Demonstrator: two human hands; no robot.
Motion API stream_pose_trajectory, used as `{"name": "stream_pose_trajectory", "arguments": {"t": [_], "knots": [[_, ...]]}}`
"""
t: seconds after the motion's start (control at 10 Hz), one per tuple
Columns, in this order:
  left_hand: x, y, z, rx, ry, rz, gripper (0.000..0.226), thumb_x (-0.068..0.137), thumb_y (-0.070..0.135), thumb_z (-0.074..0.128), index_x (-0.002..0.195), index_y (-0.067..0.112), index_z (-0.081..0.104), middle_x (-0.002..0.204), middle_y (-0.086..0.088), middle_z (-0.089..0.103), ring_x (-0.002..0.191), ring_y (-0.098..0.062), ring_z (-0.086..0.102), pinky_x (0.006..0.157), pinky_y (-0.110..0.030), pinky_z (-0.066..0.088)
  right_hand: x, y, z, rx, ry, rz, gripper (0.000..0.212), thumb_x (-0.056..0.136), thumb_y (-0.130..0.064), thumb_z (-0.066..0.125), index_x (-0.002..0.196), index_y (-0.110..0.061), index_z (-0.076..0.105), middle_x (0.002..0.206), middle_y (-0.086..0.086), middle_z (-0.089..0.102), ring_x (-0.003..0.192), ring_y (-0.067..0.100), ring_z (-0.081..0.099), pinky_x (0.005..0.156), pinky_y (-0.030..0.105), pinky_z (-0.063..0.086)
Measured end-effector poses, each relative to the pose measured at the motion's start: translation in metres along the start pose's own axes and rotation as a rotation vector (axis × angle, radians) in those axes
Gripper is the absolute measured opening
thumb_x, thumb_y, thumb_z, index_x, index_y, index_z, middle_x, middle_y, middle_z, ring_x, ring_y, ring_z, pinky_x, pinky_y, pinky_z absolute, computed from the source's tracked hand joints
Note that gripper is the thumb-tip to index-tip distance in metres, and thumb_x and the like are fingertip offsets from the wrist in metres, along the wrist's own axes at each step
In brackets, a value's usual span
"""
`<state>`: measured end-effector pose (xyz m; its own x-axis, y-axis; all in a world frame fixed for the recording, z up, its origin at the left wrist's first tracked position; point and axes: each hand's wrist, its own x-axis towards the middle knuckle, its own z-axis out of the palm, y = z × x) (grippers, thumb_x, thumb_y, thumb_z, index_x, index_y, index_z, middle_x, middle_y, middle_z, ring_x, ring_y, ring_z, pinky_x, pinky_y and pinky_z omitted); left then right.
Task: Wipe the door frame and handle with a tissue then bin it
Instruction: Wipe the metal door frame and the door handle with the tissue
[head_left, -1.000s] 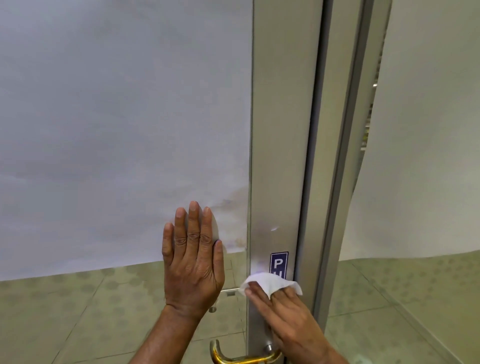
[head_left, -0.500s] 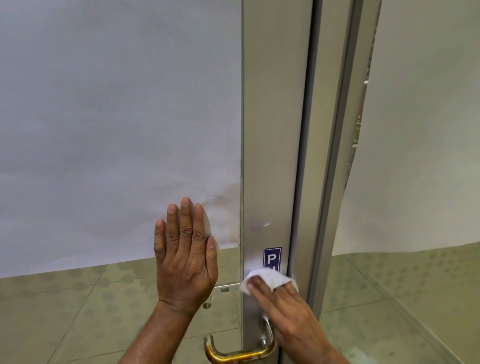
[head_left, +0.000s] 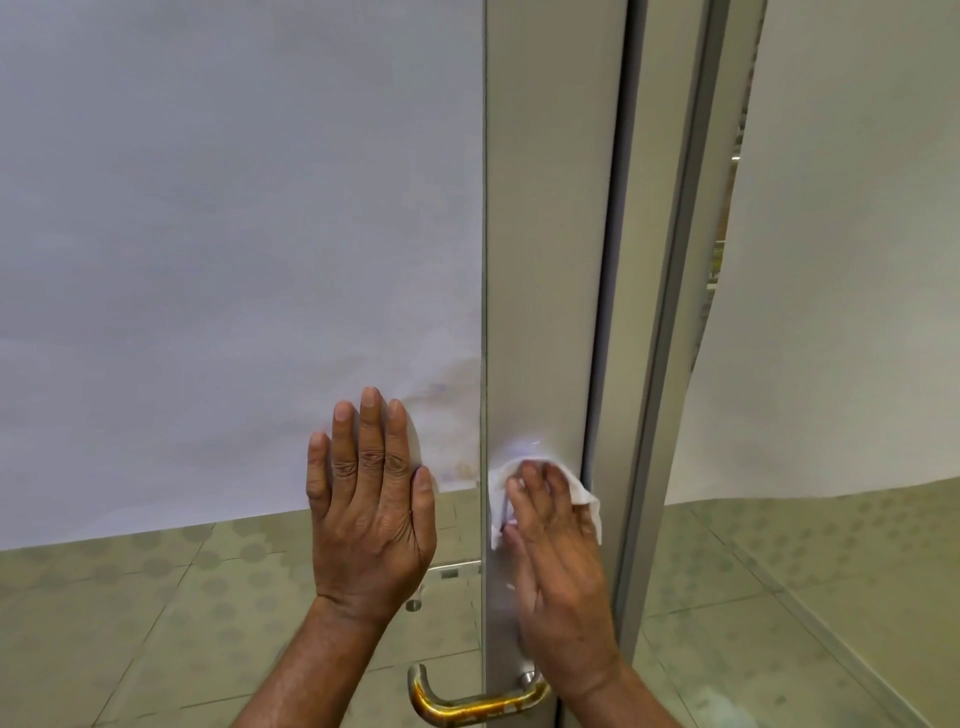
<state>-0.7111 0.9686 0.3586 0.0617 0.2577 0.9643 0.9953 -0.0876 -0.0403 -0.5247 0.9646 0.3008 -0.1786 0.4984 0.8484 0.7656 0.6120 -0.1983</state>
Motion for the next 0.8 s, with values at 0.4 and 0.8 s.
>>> {"name": "stream_pose_trajectory", "arguments": {"t": [0.4,0.8], "knots": [[-0.001,-0.001,0.002,0.009,0.019,0.012,0.062,0.110,0.035,0.024,0.165,0.010,0.008,0.175,-0.006,-0.004,0.163,-0.024,-0.002,0.132,-0.042,-0.003,-0.020,0.003,-0.008,0.107,0.116,-0.134,0.044,0.086,-0.002,0.061,0.128,-0.011,0.064,0.133,-0.001,0.065,0.133,0.012,0.054,0.114,0.037,0.039],[-0.001,-0.001,0.003,0.007,0.033,0.009,0.062,0.110,0.035,0.025,0.165,0.010,0.009,0.176,-0.005,-0.003,0.163,-0.024,-0.001,0.132,-0.042,-0.002,0.000,-0.025,-0.015,0.066,0.106,0.172,0.029,0.074,0.002,0.080,0.099,-0.012,0.075,0.107,-0.004,0.062,0.102,0.008,0.051,0.085,0.017,0.049]]}}
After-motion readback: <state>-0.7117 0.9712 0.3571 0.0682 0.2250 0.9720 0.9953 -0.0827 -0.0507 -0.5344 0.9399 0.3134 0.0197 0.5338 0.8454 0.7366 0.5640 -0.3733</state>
